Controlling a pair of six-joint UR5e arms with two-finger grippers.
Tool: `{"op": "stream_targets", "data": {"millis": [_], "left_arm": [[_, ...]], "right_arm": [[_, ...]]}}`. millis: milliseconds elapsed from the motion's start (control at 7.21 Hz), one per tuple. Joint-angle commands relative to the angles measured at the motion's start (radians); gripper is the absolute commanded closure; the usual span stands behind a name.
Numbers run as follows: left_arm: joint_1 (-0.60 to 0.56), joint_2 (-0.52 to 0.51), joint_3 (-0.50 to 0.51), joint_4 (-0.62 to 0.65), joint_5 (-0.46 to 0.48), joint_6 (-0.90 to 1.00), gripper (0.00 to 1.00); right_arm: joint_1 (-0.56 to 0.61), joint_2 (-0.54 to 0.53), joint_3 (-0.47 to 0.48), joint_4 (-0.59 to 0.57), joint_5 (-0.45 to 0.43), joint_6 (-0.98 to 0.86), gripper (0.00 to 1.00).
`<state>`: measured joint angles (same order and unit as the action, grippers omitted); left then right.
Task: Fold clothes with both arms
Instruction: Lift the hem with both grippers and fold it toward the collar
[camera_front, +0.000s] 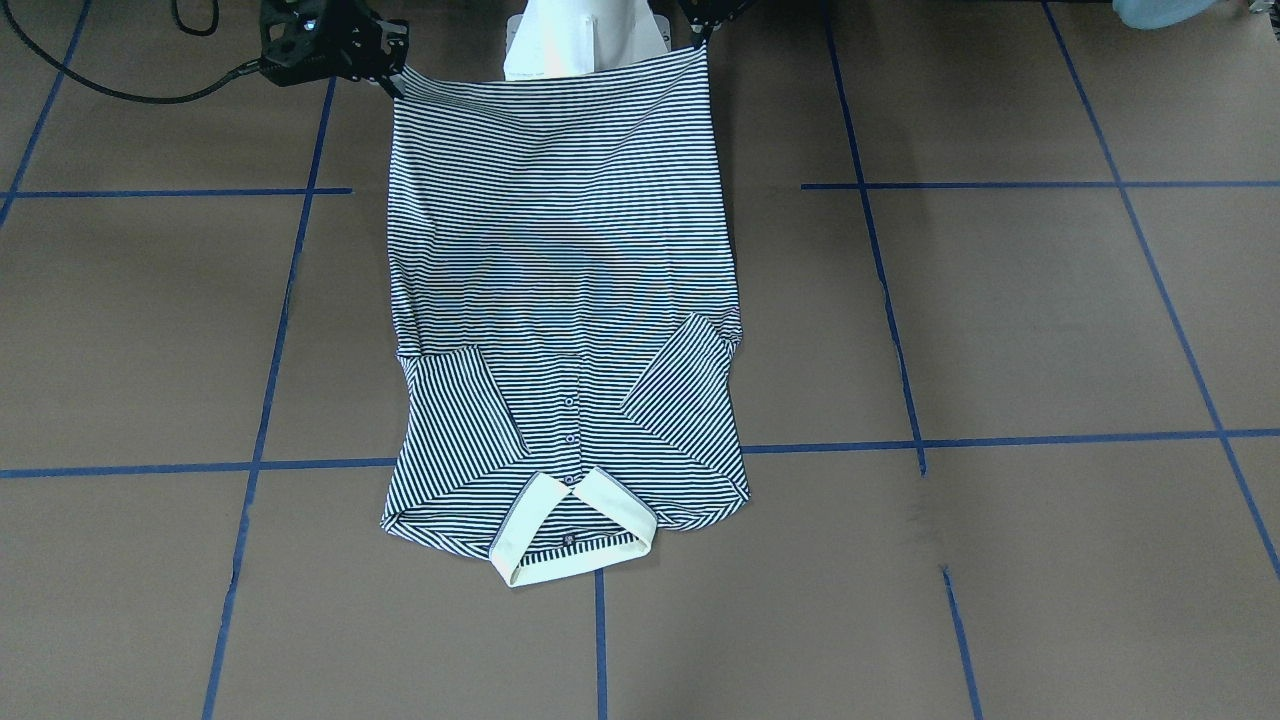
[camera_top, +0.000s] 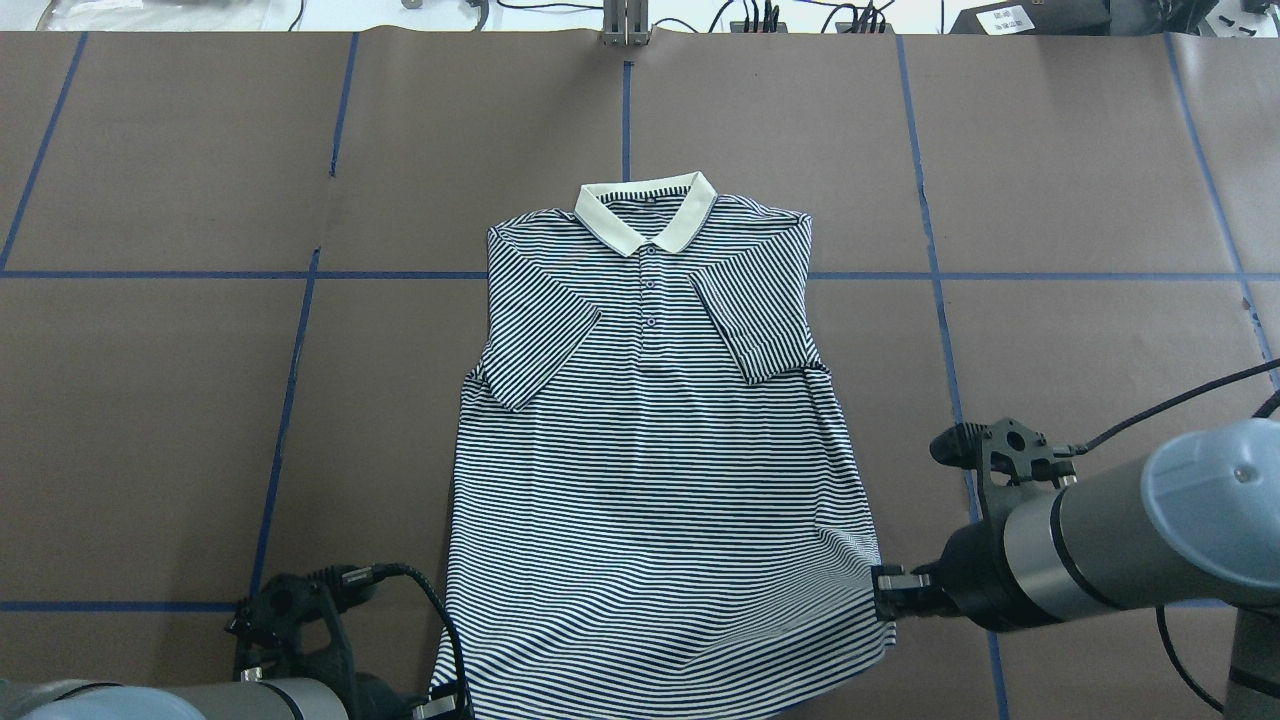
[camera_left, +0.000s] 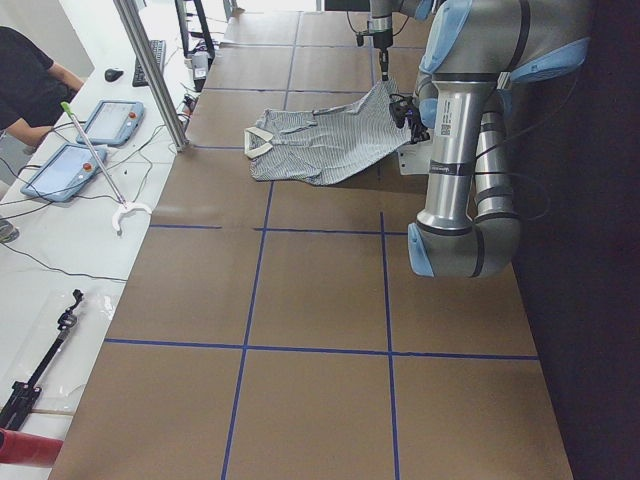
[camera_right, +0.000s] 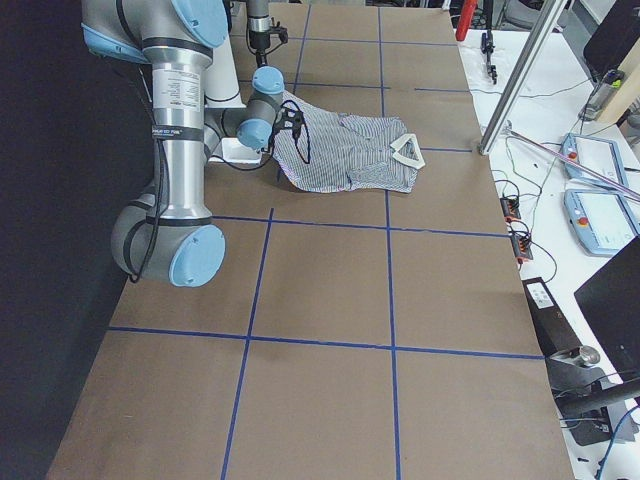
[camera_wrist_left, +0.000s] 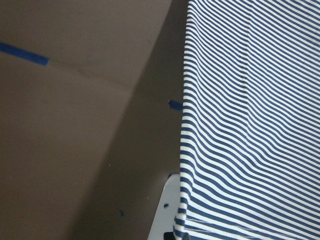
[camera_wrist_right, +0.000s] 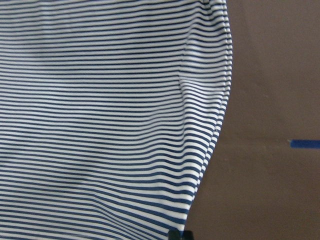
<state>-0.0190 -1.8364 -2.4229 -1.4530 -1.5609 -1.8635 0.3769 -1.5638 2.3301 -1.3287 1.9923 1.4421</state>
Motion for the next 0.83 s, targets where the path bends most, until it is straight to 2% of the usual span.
{"op": "stream_targets", "data": {"millis": [0,277,416,555,693], "left_arm": [[-0.163,-0.015,0.022,-0.003,-0.007,0.187,1.0],[-0.298,-0.056,0.126,-0.015,-0.021,0.285,1.0],[-0.337,-0.081,0.218,-0.056,-0.022,0.317,1.0],[-0.367,-0.081,0.296,-0.134,-0.024,0.322,1.0],[-0.41,-0.083,0.323,-0.168,-0.028,0.326,1.0]], "right_arm": [[0.164,0.136,-0.111,0.0,0.006,-0.087,1.0],[0.302,0.227,-0.242,0.005,0.005,-0.268,1.0],[0.35,0.285,-0.343,0.006,0.005,-0.301,1.0],[0.368,0.315,-0.401,0.005,0.003,-0.319,1.0],[0.388,0.347,-0.432,0.005,0.002,-0.319,1.0]]}}
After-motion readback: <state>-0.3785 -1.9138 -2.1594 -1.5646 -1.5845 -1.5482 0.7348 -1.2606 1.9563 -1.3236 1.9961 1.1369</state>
